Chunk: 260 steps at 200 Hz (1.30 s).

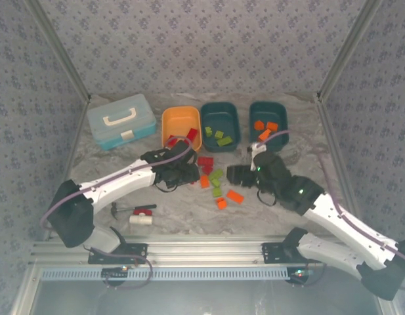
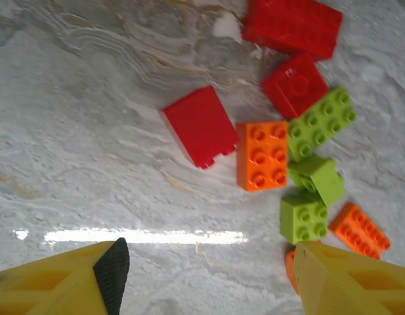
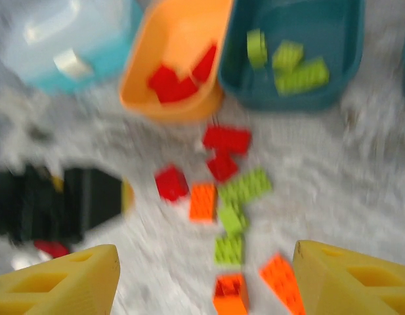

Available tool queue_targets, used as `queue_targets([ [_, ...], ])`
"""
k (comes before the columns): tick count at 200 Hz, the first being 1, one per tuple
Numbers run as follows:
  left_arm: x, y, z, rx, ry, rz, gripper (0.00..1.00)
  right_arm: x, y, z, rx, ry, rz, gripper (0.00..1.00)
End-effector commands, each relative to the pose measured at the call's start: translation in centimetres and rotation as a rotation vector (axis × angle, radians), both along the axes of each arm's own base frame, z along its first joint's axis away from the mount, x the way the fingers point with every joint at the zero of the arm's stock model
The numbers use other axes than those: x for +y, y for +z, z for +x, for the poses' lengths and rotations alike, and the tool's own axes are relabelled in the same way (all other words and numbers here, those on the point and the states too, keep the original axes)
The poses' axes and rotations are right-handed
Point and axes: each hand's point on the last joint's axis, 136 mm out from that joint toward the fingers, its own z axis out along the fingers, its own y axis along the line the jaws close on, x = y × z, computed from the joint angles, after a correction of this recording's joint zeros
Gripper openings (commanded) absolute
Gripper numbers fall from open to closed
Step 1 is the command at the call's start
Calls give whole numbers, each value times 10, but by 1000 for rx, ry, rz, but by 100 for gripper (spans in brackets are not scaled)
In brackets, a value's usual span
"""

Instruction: Sort the legos into containers by color

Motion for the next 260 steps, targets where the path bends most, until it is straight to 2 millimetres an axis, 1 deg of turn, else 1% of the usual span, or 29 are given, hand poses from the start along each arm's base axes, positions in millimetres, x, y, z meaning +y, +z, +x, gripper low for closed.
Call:
queue_targets([
  [1, -4, -3, 11, 1, 91, -11, 70, 0, -18, -16, 24, -17, 14, 72],
  [14, -10, -8, 19, 7, 109, -9, 70, 4, -27, -22, 36, -10, 13, 72],
  [30, -15, -21, 25, 39, 131, 21, 72, 7, -29, -25, 36, -7, 11, 72],
  [42, -11, -29, 29, 57, 166, 76, 72, 8, -31, -27, 37, -7, 7, 72],
  [50, -3, -36, 28, 73, 188, 124, 73, 9, -30, -28, 36, -4, 9, 72],
  [64, -1, -43, 30, 70, 206, 129, 74, 9, -29, -30, 31, 3, 6, 72],
  [69, -6, -43, 36, 52, 209, 104, 74, 9, -28, -30, 26, 3, 6, 72],
  [89, -9, -48, 41, 50, 209, 115, 74, 7, -30, -32, 24, 1, 0, 72],
  [104, -11, -55, 46, 49, 208, 123, 73, 7, -31, -33, 26, 0, 3, 72],
  [132, -13, -70, 49, 71, 206, 127, 67, 6, -32, -34, 29, -2, 4, 72],
  [156, -12, -77, 49, 77, 209, 135, 60, 5, -33, -34, 30, -9, 0, 72],
  [168, -12, -77, 49, 71, 210, 132, 52, 4, -34, -34, 31, -11, -3, 73],
  [177, -12, -76, 50, 62, 208, 128, 43, 3, -37, -33, 34, -16, -9, 73],
  [190, -9, -71, 49, 45, 212, 122, 28, 1, -42, -33, 44, -28, -24, 73],
  [203, -5, -61, 49, 19, 215, 120, 19, 0, -47, -33, 60, -37, -37, 73],
  [218, 1, -43, 48, -16, 215, 112, 18, 1, -55, -33, 83, -39, -57, 74],
  [226, 2, -28, 47, -40, 208, 97, 19, 3, -59, -33, 98, -37, -66, 74],
  [237, 3, -2, 50, -86, 193, 76, 18, 6, -64, -33, 118, -33, -79, 74],
  [250, 7, 30, 60, -147, 174, 65, 19, 11, -70, -31, 136, -27, -92, 74],
  [260, 16, 44, 67, -151, 164, 74, 19, 17, -75, -30, 150, -18, -98, 74],
])
